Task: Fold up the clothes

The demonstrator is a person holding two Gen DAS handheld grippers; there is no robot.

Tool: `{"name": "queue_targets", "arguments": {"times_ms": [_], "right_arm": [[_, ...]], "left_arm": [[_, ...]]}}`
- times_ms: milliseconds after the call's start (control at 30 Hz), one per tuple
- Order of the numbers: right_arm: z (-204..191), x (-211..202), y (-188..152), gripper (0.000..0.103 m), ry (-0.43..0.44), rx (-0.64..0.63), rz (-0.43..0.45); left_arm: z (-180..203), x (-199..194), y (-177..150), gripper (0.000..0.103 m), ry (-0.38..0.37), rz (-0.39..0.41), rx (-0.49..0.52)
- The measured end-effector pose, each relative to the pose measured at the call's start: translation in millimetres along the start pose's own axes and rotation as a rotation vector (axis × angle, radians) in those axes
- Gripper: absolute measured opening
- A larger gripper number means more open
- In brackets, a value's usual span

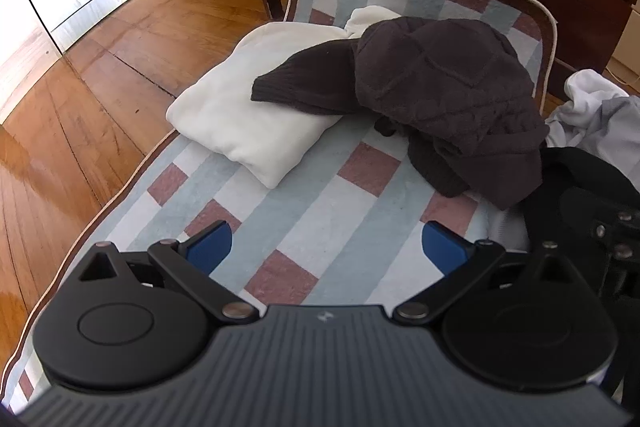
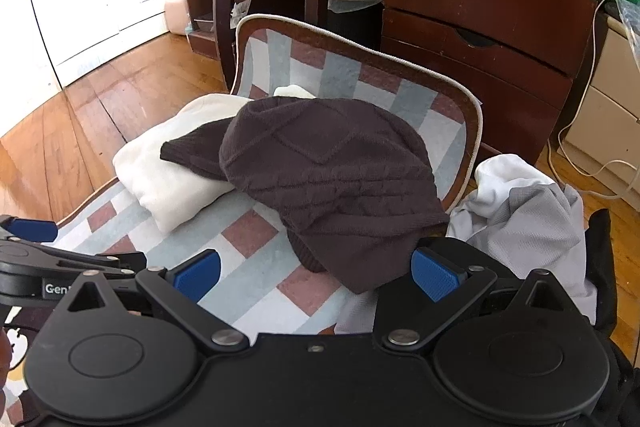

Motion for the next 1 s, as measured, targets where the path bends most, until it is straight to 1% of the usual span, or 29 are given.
{"name": "queue_targets", "arguments": {"times_ms": [133,267,700,1000], "right_arm": [[5,0,2,0.103,0.018,0.03,0.002],[9,0,4,0.103,0.033,0.058,0.005],[16,7,2,0.103,0.033,0.104,0.009],[16,8,1,0.103,0.031,0.108,0.007]], "left_arm": [[2,-1,-2,0.101,0.02,0.005,0.017],[2,1,-2,0.101,-0.011,0.006,0.004],[6,-8,-1,0.101,0.007,0.049,-0.001],[6,-6,-2,0.101,0.001,0.039,0.002]]}}
Point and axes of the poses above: each gripper's, at about its wrist camera, not at the fingertips, and x roughly the way its jaws point, z to its right, y to its top, the point moved 2 cm from there along x, roughly the way its jaws point, and after that the axes turned 4 degrees about x, right-handed, at the moved point
